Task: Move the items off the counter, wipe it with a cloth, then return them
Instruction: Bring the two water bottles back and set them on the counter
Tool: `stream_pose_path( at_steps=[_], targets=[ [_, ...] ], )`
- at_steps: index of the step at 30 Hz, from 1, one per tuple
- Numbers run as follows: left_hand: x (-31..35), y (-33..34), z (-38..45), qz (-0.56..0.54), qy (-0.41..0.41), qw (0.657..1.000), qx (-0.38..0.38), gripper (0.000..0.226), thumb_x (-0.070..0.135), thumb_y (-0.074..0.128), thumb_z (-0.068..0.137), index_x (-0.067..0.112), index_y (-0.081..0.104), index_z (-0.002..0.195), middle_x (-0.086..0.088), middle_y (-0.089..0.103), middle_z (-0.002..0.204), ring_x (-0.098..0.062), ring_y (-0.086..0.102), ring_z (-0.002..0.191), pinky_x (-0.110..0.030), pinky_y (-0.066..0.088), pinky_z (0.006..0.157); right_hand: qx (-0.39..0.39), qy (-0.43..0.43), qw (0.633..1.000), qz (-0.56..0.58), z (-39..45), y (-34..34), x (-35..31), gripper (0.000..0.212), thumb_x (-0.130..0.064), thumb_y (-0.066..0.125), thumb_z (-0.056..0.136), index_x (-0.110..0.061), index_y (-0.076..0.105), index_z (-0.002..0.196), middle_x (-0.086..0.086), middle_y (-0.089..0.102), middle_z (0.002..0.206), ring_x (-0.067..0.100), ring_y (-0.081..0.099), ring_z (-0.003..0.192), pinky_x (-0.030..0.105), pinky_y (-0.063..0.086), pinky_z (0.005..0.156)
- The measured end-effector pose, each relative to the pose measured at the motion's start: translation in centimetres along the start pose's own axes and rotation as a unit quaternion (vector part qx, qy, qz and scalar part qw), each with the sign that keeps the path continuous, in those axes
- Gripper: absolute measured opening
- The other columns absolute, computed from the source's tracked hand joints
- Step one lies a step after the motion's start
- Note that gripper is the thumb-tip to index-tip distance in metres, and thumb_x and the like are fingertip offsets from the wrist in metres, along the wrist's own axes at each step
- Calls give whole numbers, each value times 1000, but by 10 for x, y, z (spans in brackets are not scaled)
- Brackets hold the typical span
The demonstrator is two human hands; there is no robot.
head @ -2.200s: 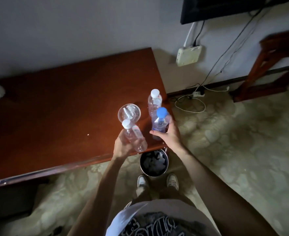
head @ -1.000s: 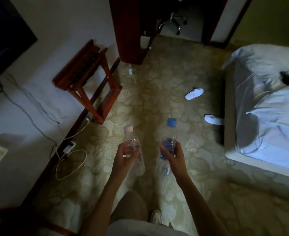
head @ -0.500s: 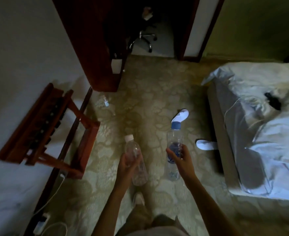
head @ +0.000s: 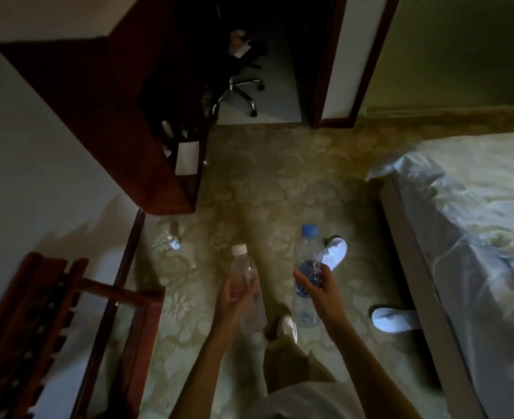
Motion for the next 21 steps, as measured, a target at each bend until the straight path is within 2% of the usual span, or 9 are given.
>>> stream_pose_path(
  at_steps=[3,5,7,10,13,15,17,19,21],
  targets=[
    [77,11,73,-4,22,1000,19,48,35,71,85,23,57,129,2,67,114,-4,64,94,-15,48,66,-1,-13,1000,8,94,11,-60,32,-21,68,85,-22,51,112,-8,64,95,2,68,76,11,52,57],
    [125,18,119,-3,58,998,17,42,31,69,87,25,56,127,5,65,109,-1,61,93,-15,47,69,-10,-30,999,16,153,20,-100,25,-20,69,85,-27,54,104,-4,66,93,10,70,80,16,55,61],
    [166,26,162,-1,69,998,14,33,25,69,88,28,58,119,8,64,101,1,62,87,-15,49,70,-30,-42,999,11,204,31,-131,26,-21,68,86,-28,54,106,-4,67,96,7,70,81,18,56,65],
    [201,39,235,-7,63,998,11,27,17,71,86,35,59,103,9,66,94,3,66,77,-11,51,63,-45,-49,998,-2,276,47,-152,32,-22,68,86,-18,54,115,-1,67,100,3,69,82,15,54,64],
    [216,50,310,-16,23,1000,2,37,37,78,77,33,60,109,4,68,102,-5,65,89,-13,51,65,-47,-9,999,-8,347,62,-154,37,-27,69,83,-16,56,115,5,68,103,13,71,86,18,55,64],
    [235,54,366,-22,16,1000,7,71,62,82,57,27,62,115,-3,70,109,-15,67,97,-20,53,70,-46,6,999,-10,402,72,-159,47,-36,72,76,-18,55,116,7,68,106,10,71,85,19,55,65],
    [260,56,425,-20,9,1000,14,66,63,83,55,31,62,109,-5,70,109,-20,68,98,-26,52,73,-35,23,999,-15,456,80,-180,53,-41,73,72,-21,54,117,7,67,108,6,70,82,18,54,63],
    [300,55,482,-20,18,1000,5,59,61,80,60,30,61,107,1,69,104,-16,67,96,-25,50,75,-32,14,999,-16,514,88,-215,45,-33,72,78,-23,54,118,2,67,107,2,70,82,16,54,62],
    [345,56,535,-23,30,999,1,65,62,78,64,23,61,113,4,69,103,-13,66,97,-24,51,78,-24,-15,1000,-11,570,97,-263,38,-26,69,84,-24,54,119,-2,67,106,3,70,86,15,54,64]
  ],
)
Point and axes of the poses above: each hand's wrist, its own z-axis towards the middle knuckle, its own y-axis out of the palm, x = y × z, the point moved 4 cm from there along z, towards the middle knuckle
